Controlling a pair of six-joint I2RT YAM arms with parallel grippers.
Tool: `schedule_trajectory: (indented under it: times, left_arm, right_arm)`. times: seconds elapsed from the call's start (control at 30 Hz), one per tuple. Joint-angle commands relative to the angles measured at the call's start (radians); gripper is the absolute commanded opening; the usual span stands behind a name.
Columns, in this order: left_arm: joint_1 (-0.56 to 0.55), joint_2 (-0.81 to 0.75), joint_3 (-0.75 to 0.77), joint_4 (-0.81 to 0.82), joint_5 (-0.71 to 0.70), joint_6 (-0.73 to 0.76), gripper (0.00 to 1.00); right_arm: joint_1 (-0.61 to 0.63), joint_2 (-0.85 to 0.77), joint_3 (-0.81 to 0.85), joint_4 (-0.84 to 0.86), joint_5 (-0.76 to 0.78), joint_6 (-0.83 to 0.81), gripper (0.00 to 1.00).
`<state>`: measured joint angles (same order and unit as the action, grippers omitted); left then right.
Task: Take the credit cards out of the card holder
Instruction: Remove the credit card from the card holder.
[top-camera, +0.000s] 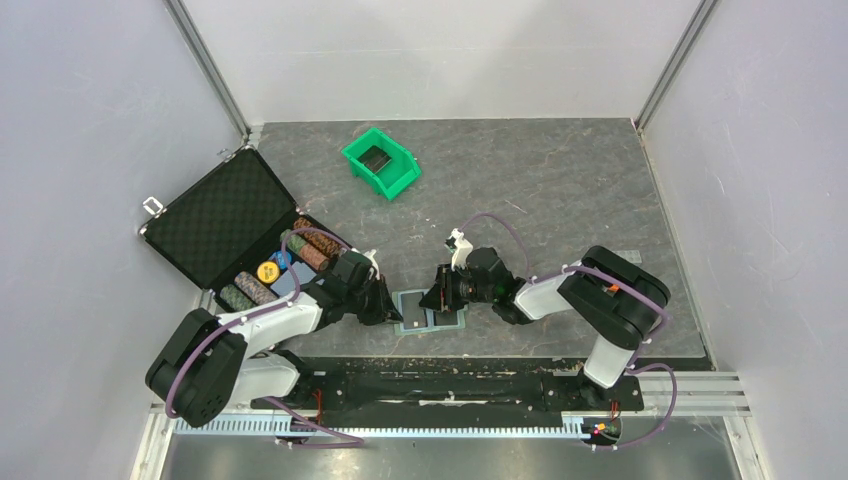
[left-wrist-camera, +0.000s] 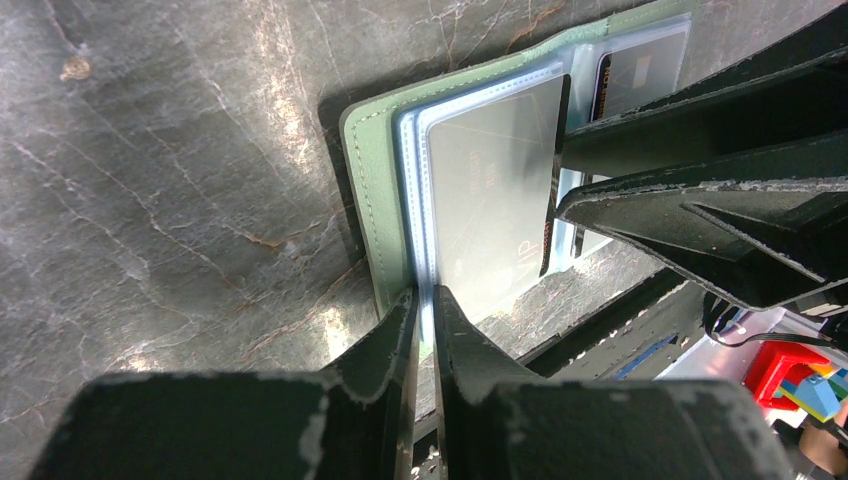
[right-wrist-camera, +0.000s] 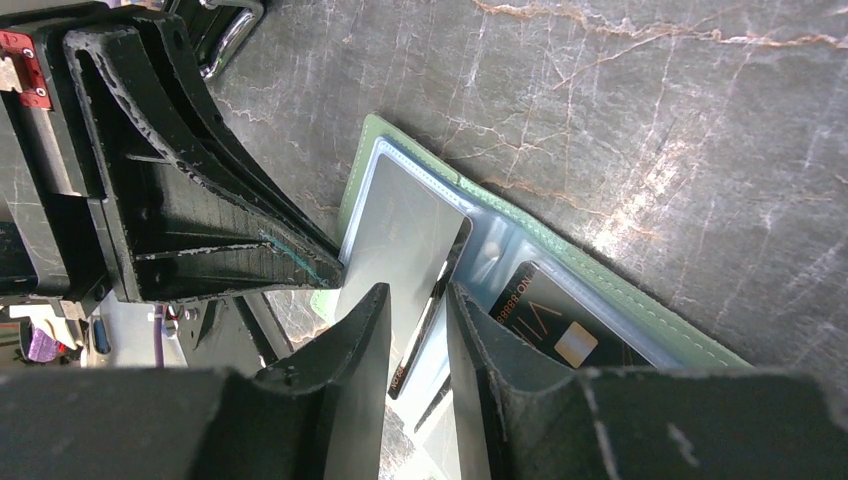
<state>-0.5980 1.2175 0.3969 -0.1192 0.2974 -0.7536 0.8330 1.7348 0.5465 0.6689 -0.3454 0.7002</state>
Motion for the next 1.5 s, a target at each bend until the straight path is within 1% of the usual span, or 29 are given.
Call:
schedule_trajectory:
  times: [0.0,0.3,0.57,0.67,0.83,0.9,0.97,1.17,1.47]
  left_arm:
    - [-0.006,0.023,-0.024,0.023,-0.024,0.015,0.16]
    - [-0.006,0.025,-0.024,0.024,-0.024,0.014,0.15]
    - [-0.006,0.024,-0.024,0.026,-0.024,0.013,0.15]
    - [-0.007,0.026,-0.023,0.026,-0.024,0.011,0.15]
    - [-0.006,0.024,-0.025,0.025,-0.026,0.009,0.14]
    - [-0.006,0.024,-0.026,0.02,-0.033,0.007,0.14]
    - [-0.006,0.024,-0.026,0.017,-0.039,0.004,0.14]
    - [-0.007,0.042,-0.011,-0.002,-0.051,0.009,0.15]
    - [-0.006,0.075,0.003,-0.032,-0.076,0.009,0.14]
  right_arm:
    - [-0.003,0.018,-0.008,0.054,-0.024,0.018,0.29]
    - [-0.01,0.036,-0.017,0.087,-0.058,0.069,0.28]
    - [-0.012,0.037,-0.02,0.109,-0.104,0.093,0.25]
    - [-0.012,0.037,-0.02,0.112,-0.104,0.094,0.23]
    - [-0.015,0.041,-0.023,0.129,-0.104,0.093,0.14]
    - [-0.02,0.039,-0.028,0.139,-0.106,0.095,0.08]
    - [-0.026,0.04,-0.034,0.152,-0.115,0.093,0.0]
    - [-0.05,0.023,-0.061,0.173,-0.129,0.098,0.0]
    - [-0.099,-0.022,-0.102,0.149,-0.134,0.077,0.0]
